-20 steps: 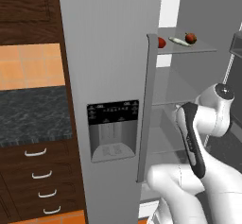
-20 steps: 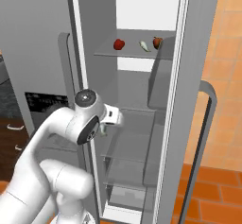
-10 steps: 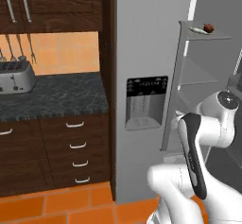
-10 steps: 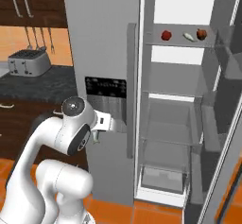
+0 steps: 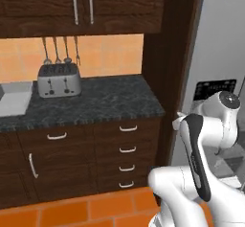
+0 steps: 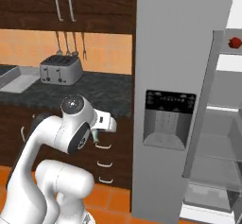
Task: Place one bell pepper and one fish in each tupperware on the nearby counter, to pack two identical lunches.
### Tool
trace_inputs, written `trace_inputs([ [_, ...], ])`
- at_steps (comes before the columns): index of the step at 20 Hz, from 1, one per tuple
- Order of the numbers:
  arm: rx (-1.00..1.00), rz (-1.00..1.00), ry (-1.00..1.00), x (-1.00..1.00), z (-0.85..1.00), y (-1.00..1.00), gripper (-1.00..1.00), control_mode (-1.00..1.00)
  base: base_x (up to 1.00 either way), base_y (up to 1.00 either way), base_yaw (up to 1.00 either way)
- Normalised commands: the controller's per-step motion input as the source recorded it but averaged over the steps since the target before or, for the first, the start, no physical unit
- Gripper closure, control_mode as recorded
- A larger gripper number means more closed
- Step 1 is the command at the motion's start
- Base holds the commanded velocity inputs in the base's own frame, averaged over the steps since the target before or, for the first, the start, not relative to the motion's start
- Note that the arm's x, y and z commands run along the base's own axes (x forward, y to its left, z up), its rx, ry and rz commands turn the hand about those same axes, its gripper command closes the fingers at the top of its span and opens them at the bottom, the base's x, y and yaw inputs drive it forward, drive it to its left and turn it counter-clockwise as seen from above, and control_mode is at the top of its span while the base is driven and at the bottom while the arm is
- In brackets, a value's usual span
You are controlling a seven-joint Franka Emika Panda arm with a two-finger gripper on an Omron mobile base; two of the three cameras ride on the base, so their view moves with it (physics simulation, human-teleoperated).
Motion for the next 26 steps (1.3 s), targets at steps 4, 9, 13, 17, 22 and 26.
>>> trace_inputs([
  [4,0.00,0.00,0.00,0.00,0.00,0.00,1.00,1.00,0.73,1.00,0.00],
  [9,0.00,0.00,0.00,0.00,0.00,0.00,1.00,1.00,0.68,1.00,0.00],
  [13,0.00,0.00,0.00,0.00,0.00,0.00,1.00,1.00,0.64,1.00,0.00],
  [17,0.00,0.00,0.00,0.00,0.00,0.00,1.00,1.00,0.64,1.00,0.00],
  [22,0.00,0.00,0.00,0.00,0.00,0.00,1.00,1.00,0.60,1.00,0.00],
  [26,0.00,0.00,0.00,0.00,0.00,0.00,1.00,1.00,0.63,1.00,0.00],
])
